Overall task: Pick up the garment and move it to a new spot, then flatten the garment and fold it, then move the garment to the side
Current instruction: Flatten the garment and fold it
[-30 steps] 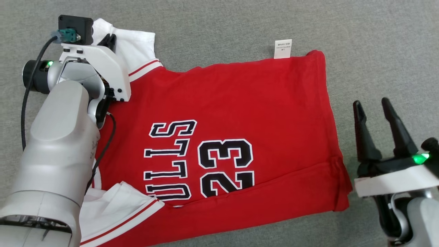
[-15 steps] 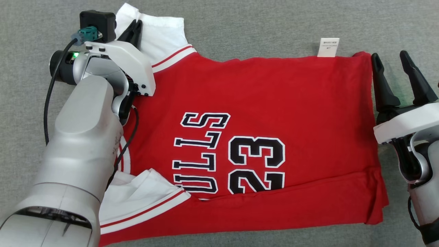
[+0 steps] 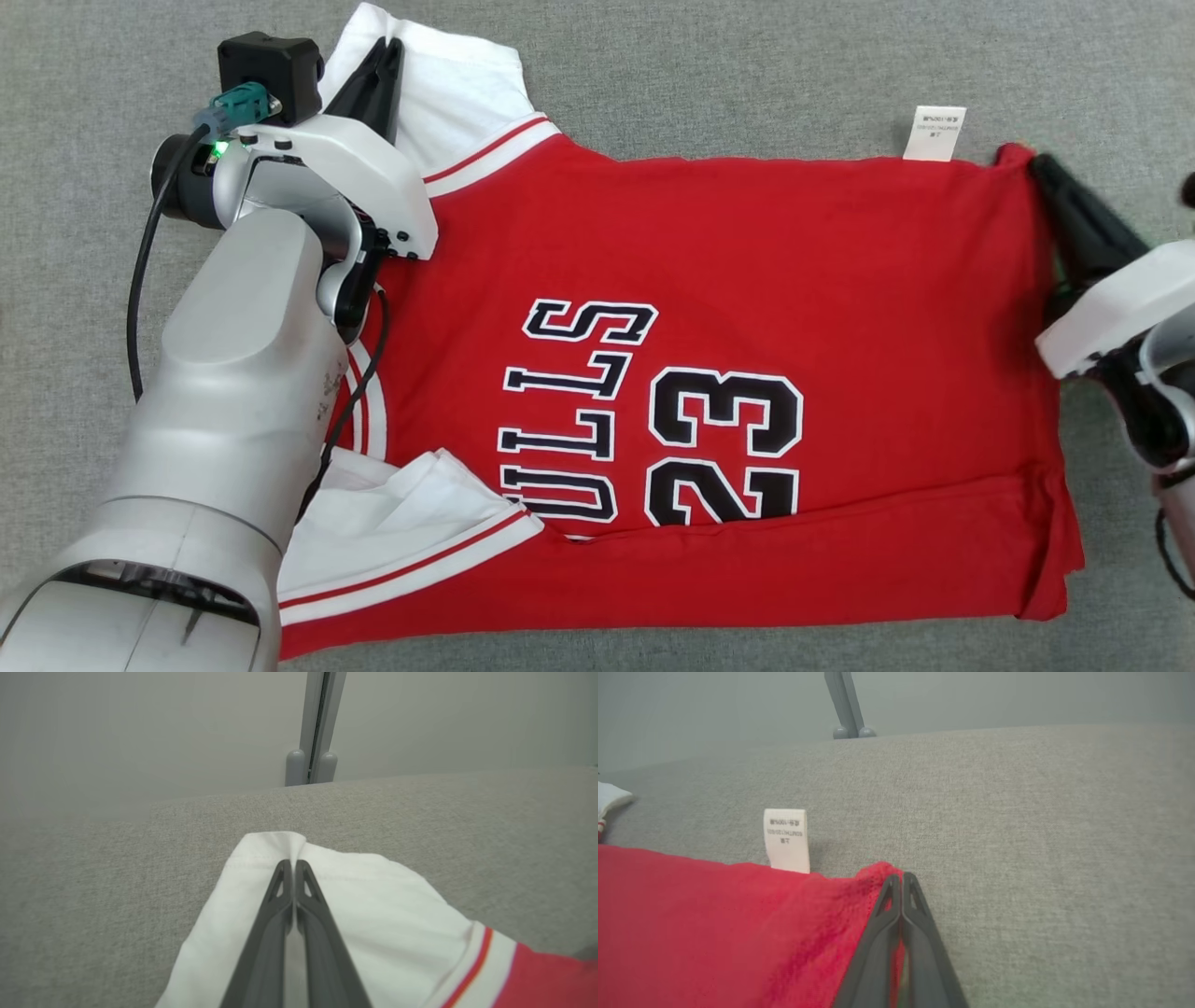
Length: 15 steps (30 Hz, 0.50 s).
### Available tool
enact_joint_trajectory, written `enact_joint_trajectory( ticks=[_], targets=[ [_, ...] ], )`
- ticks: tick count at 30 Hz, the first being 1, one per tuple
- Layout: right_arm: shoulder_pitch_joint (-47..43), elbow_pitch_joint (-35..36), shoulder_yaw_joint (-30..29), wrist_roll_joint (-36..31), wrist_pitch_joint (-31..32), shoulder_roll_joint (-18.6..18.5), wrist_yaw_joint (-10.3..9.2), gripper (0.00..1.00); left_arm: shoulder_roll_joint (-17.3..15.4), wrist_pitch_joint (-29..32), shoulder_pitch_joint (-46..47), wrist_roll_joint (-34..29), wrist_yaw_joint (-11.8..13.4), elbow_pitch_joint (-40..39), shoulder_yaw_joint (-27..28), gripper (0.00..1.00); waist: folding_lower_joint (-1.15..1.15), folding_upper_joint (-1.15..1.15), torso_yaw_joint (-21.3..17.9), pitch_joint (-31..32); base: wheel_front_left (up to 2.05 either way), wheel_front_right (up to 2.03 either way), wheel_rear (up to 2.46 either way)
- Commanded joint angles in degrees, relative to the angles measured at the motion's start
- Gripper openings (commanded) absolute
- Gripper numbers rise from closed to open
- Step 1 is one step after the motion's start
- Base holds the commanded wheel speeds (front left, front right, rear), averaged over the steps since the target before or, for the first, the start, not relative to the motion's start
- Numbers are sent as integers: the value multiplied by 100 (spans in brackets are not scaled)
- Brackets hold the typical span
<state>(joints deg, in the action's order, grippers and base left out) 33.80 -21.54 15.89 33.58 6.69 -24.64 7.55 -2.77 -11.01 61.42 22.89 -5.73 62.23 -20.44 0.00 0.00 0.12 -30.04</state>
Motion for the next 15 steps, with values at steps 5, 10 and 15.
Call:
enact_joint_trajectory(
  ticks=[5, 10, 15],
  targets=[
    [13, 224, -278, 55, -546, -131, -13, 0, -32, -286, 62, 93, 28, -211, 31, 0, 0, 0, 37, 56, 0, 0, 0],
    [-121, 288, -392, 29, -637, -129, -13, 0, -70, -374, -93, 88, 44, -488, 54, 0, 0, 0, 74, 98, 0, 0, 0],
    [-249, 326, -517, 14, -690, -93, -12, 0, -152, -418, -352, 74, 81, -946, 90, 0, 0, 0, 105, 147, 0, 0, 0]
  ],
)
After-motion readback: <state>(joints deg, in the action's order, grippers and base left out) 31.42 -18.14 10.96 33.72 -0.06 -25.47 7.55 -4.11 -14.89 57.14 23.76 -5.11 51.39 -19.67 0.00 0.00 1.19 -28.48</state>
